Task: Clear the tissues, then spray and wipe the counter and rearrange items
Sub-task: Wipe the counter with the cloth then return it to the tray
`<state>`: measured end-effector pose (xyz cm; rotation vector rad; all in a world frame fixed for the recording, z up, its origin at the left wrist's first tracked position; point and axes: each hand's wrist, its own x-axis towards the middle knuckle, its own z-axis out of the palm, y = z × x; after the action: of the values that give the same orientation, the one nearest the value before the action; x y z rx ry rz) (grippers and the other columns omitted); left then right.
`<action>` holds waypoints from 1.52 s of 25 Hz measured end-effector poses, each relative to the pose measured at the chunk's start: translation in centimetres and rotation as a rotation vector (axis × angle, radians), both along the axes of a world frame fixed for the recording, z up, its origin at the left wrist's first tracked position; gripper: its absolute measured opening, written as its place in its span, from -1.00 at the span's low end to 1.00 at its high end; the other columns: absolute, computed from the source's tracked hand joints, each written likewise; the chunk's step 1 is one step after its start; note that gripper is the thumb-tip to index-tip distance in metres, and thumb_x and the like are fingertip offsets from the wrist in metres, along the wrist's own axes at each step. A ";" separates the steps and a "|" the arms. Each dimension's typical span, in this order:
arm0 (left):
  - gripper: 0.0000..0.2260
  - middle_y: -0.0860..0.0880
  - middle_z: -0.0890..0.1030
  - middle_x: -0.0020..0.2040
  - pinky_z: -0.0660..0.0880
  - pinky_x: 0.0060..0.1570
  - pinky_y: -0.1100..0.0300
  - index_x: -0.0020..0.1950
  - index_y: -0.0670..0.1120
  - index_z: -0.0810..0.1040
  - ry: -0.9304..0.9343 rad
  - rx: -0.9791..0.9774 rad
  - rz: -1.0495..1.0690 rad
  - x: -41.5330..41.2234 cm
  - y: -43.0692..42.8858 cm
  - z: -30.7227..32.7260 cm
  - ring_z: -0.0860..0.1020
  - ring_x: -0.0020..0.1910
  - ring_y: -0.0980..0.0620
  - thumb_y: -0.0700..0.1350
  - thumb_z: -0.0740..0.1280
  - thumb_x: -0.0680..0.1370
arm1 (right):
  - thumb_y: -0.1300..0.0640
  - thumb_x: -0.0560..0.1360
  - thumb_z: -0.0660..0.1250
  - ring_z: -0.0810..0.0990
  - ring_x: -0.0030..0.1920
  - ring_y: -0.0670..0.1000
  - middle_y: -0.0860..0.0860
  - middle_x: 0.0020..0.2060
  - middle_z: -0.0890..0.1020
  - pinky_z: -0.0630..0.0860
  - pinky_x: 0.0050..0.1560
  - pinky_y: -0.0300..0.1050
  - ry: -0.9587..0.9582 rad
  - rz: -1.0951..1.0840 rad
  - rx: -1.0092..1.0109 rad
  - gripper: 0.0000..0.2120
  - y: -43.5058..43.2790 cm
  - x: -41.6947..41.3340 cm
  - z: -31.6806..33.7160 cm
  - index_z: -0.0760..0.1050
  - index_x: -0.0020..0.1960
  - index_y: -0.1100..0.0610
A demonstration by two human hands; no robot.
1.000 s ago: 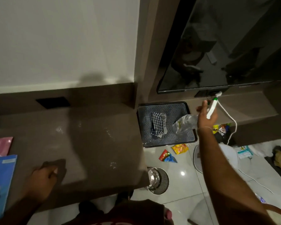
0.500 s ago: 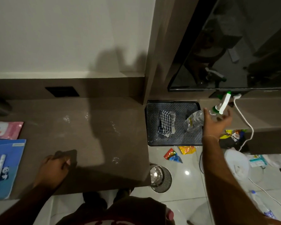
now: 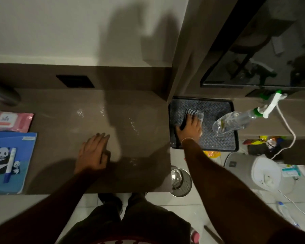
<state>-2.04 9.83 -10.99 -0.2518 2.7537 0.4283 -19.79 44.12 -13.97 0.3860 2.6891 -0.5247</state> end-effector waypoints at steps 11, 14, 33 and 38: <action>-0.39 -0.05 0.18 0.69 0.03 0.64 -0.20 0.68 0.01 0.09 0.033 -0.012 0.039 2.8 -0.9 -1.0 0.11 0.68 -0.07 -0.02 0.12 0.62 | 0.28 0.69 0.17 0.41 0.56 0.23 0.19 0.58 0.41 0.28 0.60 -0.02 0.149 -0.319 -0.248 -0.51 2.0 -1.5 -4.1 0.38 0.60 0.09; -0.40 0.02 0.12 0.70 -0.02 0.65 -0.17 0.69 0.11 0.02 0.022 0.002 0.073 3.2 -2.7 -1.5 0.05 0.69 -0.01 0.02 0.13 0.65 | 0.34 0.66 0.17 0.51 0.49 0.20 0.20 0.44 0.59 0.34 0.51 -0.10 0.278 -0.480 -0.365 -0.56 2.1 -1.2 -2.2 0.51 0.51 0.17; -0.48 -0.22 0.32 0.61 0.21 0.57 -0.27 0.62 -0.18 0.26 0.217 -0.049 0.180 11.0 -22.0 -3.3 0.28 0.61 -0.22 -0.02 0.07 0.68 | -0.05 0.71 0.02 0.06 0.69 0.28 0.21 0.69 0.11 0.21 0.61 0.34 0.198 0.376 0.145 -0.40 -16.2 19.9 -4.4 0.16 0.69 0.18; -0.44 -0.16 0.16 0.68 0.15 0.61 -0.26 0.68 -0.12 0.08 0.183 0.028 0.130 12.5 -28.1 -7.4 0.13 0.68 -0.16 0.03 -0.02 0.69 | -0.09 0.69 0.21 0.16 0.68 0.20 0.15 0.68 0.19 0.07 0.69 0.23 0.206 0.661 -0.084 -0.37 -39.2 26.9 -4.6 0.16 0.69 0.09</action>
<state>10.41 -18.23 -18.38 -0.4049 2.9174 0.5484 7.13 4.88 -18.58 -0.5968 2.7455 -0.4841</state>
